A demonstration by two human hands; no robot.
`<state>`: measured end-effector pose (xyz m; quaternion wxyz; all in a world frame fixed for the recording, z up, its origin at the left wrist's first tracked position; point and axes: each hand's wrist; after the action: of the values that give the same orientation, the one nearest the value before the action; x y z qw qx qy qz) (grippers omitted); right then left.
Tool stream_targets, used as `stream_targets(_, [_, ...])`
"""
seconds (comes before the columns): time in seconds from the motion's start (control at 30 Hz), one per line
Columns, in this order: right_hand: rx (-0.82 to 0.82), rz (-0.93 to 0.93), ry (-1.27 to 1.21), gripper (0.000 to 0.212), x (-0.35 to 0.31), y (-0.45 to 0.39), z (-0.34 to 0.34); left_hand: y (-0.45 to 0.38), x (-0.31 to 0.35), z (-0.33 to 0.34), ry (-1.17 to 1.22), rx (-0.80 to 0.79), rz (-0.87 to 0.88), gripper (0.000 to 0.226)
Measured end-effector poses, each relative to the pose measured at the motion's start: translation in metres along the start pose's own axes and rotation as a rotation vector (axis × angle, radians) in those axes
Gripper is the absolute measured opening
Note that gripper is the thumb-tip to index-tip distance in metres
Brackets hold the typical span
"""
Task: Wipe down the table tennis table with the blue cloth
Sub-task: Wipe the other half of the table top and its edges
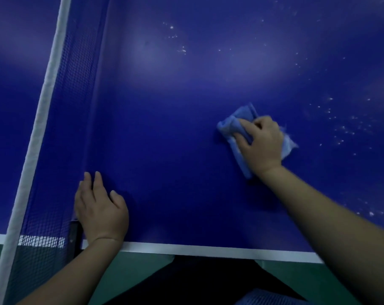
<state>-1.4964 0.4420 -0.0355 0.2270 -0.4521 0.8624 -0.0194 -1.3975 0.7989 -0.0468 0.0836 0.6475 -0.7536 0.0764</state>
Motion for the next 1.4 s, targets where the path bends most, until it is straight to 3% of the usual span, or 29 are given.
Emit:
stream_targets(0.07, [0.017, 0.022, 0.052, 0.029, 0.024, -0.029, -0.004, 0.000, 0.000, -0.001, 0.001, -0.016, -0.002, 0.062])
stream_targets(0.2, [0.206, 0.597, 0.108, 0.040, 0.068, -0.002, -0.026, 0.002, 0.002, -0.005, 0.003, -0.025, 0.000, 0.063])
stream_targets(0.27, [0.266, 0.728, 0.122, 0.039, 0.045, 0.036, -0.025, 0.002, 0.002, -0.005, 0.008, -0.025, -0.006, 0.062])
stream_targets(0.33, [0.212, 0.573, 0.078, 0.032, 0.008, 0.064, -0.014, 0.002, 0.003, -0.006, 0.013, -0.021, -0.014, 0.062])
stream_targets(0.4, [0.109, 0.221, 0.017, 0.027, -0.021, 0.066, -0.003, 0.002, 0.003, -0.007, 0.019, -0.019, -0.013, 0.062])
stream_targets(0.47, [0.022, -0.002, -0.014, 0.028, -0.023, 0.041, -0.002, 0.002, 0.003, -0.007, 0.027, -0.016, -0.009, 0.062])
stream_targets(0.53, [0.034, 0.021, 0.031, 0.029, -0.001, 0.016, -0.007, 0.002, 0.002, -0.006, 0.029, -0.021, -0.007, 0.062])
stream_targets(0.63, [0.172, 0.408, 0.073, 0.032, 0.041, 0.032, -0.023, 0.001, 0.001, -0.006, 0.028, -0.027, -0.011, 0.063])
stream_targets(0.7, [0.251, 0.565, 0.089, 0.032, 0.031, 0.071, -0.029, 0.002, 0.001, -0.006, 0.032, -0.031, -0.016, 0.063])
stream_targets(0.77, [0.223, 0.507, 0.093, 0.026, 0.000, 0.101, -0.024, 0.002, 0.000, -0.007, 0.034, -0.034, -0.014, 0.062])
stream_targets(0.83, [0.128, 0.278, 0.055, 0.023, -0.028, 0.101, -0.010, 0.002, -0.001, -0.006, 0.040, -0.027, -0.012, 0.060])
stream_targets(0.9, [0.057, 0.071, -0.001, 0.024, -0.044, 0.066, 0.000, 0.002, -0.002, -0.005, 0.041, -0.022, -0.014, 0.060])
stream_targets(0.97, [0.025, 0.006, 0.019, 0.027, -0.044, 0.021, 0.006, 0.001, -0.003, -0.003, 0.038, -0.021, -0.014, 0.062])
stream_targets(1.07, [0.061, 0.261, 0.093, 0.032, -0.011, -0.022, 0.008, 0.001, -0.005, -0.001, 0.034, -0.014, -0.018, 0.062])
stream_targets(1.17, [0.154, 0.558, 0.114, 0.030, -0.018, -0.005, 0.009, 0.001, -0.005, -0.001, 0.042, -0.016, -0.021, 0.061])
stream_targets(1.23, [0.119, 0.456, 0.060, 0.029, -0.050, 0.014, 0.015, 0.001, -0.004, -0.001, 0.035, -0.018, -0.018, 0.061])
stream_targets(1.3, [0.013, 0.189, 0.000, 0.030, -0.077, 0.013, 0.026, 0.001, -0.004, -0.002, 0.036, -0.025, -0.021, 0.061])
stream_targets(1.4, [-0.108, -0.092, -0.019, 0.034, -0.083, -0.042, 0.037, 0.000, -0.003, -0.001, 0.034, -0.025, -0.029, 0.061])
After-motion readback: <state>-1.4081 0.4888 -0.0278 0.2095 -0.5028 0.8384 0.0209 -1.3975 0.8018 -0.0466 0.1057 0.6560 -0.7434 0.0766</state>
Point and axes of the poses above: each hand's wrist, its own y-axis away from the middle knuckle, its own z-axis out of the palm, x = y × z, and after that the axes turned 3 degrees about x, right-handed
